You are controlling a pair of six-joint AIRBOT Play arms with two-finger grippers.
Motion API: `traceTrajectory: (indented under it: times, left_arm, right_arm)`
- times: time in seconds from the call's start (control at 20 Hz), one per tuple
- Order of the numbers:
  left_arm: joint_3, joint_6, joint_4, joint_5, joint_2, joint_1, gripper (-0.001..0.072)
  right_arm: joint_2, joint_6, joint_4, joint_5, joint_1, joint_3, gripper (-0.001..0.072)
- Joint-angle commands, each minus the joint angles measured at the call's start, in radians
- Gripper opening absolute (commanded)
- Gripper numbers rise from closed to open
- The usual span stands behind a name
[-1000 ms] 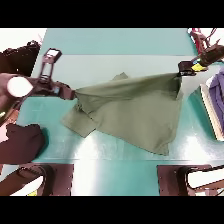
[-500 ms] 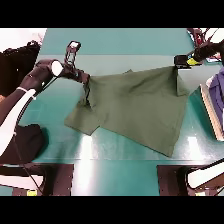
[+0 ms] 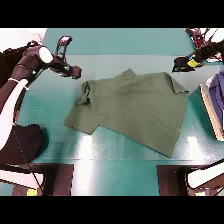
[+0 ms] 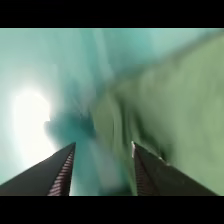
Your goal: Fold the shirts.
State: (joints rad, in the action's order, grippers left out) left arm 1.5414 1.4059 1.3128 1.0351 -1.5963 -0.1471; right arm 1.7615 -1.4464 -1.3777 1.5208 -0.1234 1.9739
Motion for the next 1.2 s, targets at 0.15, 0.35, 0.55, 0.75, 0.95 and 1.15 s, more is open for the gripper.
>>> traceTrajectory:
  times: [0.15, 0.35, 0.55, 0.75, 0.95, 1.15]
  left_arm:
    - [-0.153, -0.189, -0.254, 0.241, 0.0, 0.06, 0.0429]
    - [-0.251, -0.21, -0.26, 0.217, 0.0, 0.059, 0.0429]
    - [-0.253, -0.218, -0.269, 0.209, 0.0, 0.059, 0.0428]
    - [-0.251, -0.238, -0.273, 0.209, 0.039, 0.06, 0.0428]
    - [-0.288, -0.236, -0.277, 0.196, 0.055, 0.043, 0.0427]
    - [-0.364, -0.237, -0.27, 0.085, 0.054, 0.001, 0.0427]
  right_arm:
    - [-0.058, 0.026, 0.049, 0.11, 0.001, -0.002, 0.0361]
    - [-0.103, 0.027, 0.049, 0.151, 0.001, -0.002, 0.0361]
    - [-0.144, 0.027, 0.048, 0.163, 0.001, -0.011, 0.0361]
    - [-0.239, 0.026, 0.043, 0.111, 0.022, -0.198, 0.0361]
    - [-0.36, 0.014, 0.052, 0.009, 0.072, -0.425, 0.0361]
    - [-0.47, 0.01, 0.051, -0.01, 0.103, -0.595, 0.0361]
